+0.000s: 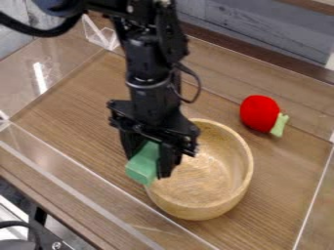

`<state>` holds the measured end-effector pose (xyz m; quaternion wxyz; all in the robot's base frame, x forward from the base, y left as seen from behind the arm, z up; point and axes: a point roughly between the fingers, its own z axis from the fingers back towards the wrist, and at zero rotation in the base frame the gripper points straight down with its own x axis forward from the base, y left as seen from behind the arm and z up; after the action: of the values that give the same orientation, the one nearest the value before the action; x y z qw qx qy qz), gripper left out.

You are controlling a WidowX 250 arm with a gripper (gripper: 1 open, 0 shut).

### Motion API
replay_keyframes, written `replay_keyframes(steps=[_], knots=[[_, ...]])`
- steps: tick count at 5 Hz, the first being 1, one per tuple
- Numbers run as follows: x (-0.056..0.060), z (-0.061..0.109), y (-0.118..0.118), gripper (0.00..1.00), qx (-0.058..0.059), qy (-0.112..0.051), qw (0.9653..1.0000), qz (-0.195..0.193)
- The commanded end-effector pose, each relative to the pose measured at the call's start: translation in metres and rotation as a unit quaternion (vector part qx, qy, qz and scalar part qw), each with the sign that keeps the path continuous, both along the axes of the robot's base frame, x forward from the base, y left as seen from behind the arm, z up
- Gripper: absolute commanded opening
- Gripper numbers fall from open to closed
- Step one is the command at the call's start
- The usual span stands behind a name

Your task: Remove the green block from the brown bowl and put it on the table

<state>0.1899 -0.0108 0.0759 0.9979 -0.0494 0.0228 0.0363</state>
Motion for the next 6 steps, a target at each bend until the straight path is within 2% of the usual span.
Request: replay_keyframes(steps=[1,2,4,6], knots=[[0.012,0.003,0.012,0.00,0.007,-0.021,0.9995,0.024],[0.016,-0.001,0.020,0.00,0.012,-0.024,0.9984,0.051],[0.017,0.007,0.021,0.00,0.016,-0.025,0.9976,0.062],[0.029,0.011,0.018,0.00,0.019,-0.024,0.9995,0.009]])
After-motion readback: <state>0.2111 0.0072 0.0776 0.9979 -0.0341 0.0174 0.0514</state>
